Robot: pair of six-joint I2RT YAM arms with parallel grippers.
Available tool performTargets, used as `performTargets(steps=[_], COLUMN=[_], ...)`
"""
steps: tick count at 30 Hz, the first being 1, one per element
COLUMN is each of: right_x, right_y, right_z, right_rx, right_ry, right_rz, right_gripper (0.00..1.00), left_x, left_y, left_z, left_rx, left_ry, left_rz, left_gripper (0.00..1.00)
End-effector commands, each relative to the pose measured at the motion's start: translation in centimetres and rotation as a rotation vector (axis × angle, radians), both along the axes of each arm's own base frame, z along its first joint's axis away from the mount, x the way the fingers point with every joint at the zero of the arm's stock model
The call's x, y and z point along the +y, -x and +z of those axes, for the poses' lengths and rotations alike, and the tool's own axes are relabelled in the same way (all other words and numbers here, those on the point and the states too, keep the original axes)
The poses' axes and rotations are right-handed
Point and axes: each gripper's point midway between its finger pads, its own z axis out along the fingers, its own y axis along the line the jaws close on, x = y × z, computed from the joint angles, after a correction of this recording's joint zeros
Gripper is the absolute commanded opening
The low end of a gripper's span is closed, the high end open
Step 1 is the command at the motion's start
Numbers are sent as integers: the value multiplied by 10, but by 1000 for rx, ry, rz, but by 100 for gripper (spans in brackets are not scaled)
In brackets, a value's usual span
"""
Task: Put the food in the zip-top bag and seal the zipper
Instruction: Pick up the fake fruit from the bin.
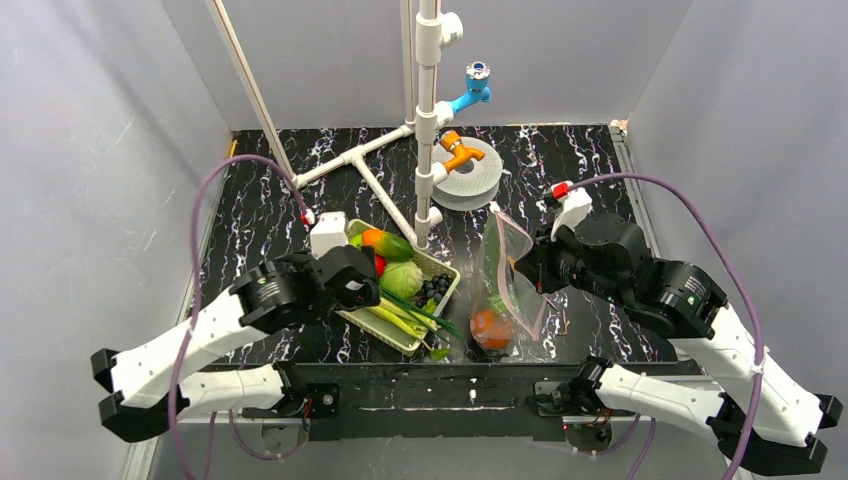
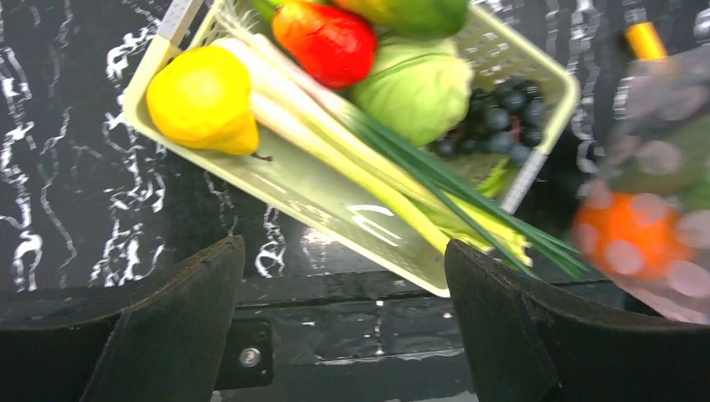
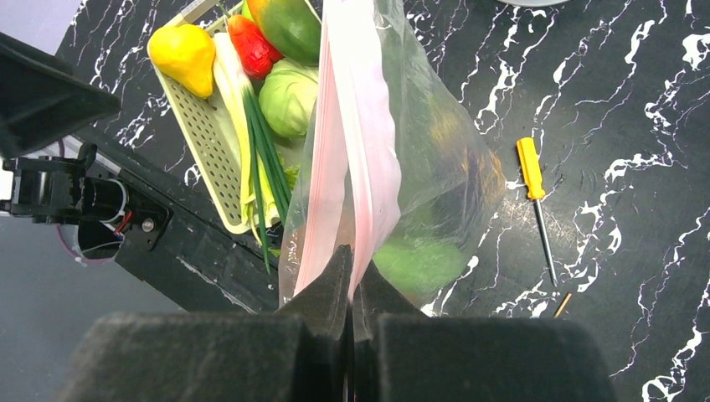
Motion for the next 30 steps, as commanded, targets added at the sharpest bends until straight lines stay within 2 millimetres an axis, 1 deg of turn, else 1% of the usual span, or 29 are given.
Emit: performTargets(steps=[1,4,7,10,12,14,16,18,21,23,25,27,30], right_x=[5,7,8,9,8,7,7,6,5,3,1,3,5], right_y=[-5,-5,-4,-5,-5,-4,-4,-4,-3,-2,-3,-4,-4], right_z=[12,8,5,4,1,-1,-1,-1,1,-1,-1,1,2], right_rx=[-38,-18,-11,-6,5,7,7,8,14,9,3,2,15], right_ry=[-32,-13,-18,-12,1,-1,-6,1,14,7,1,5,17], right_rz=[-2,7,4,3,3,1,-5,-6,-5,-9,-16,-16,-5], right_gripper=[1,1,1,1,1,1,1,1,1,1,1,1,1], left_x=[28,32,34,39,36,30,21,15,3,-6,-13,-15,-16], left_y=[-5,-9,-12,-16,-19,-23,-26,-32,-42,-48,-53,-61,-73], left_z=[-22,-31,-41,-44,-49,-58,-67,-71,-71,-66,-60,-57,-63], left_rx=[12,16,15,9,15,35,66,91,80,57,35,18,31], left_ry=[-198,-260,-299,-337,-338,-318,-267,-197,-99,-64,-61,-86,-138], left_rz=[92,132,148,170,169,159,139,143,117,81,47,31,7], left_gripper=[88,89,91,94,95,98,98,98,95,93,92,91,89])
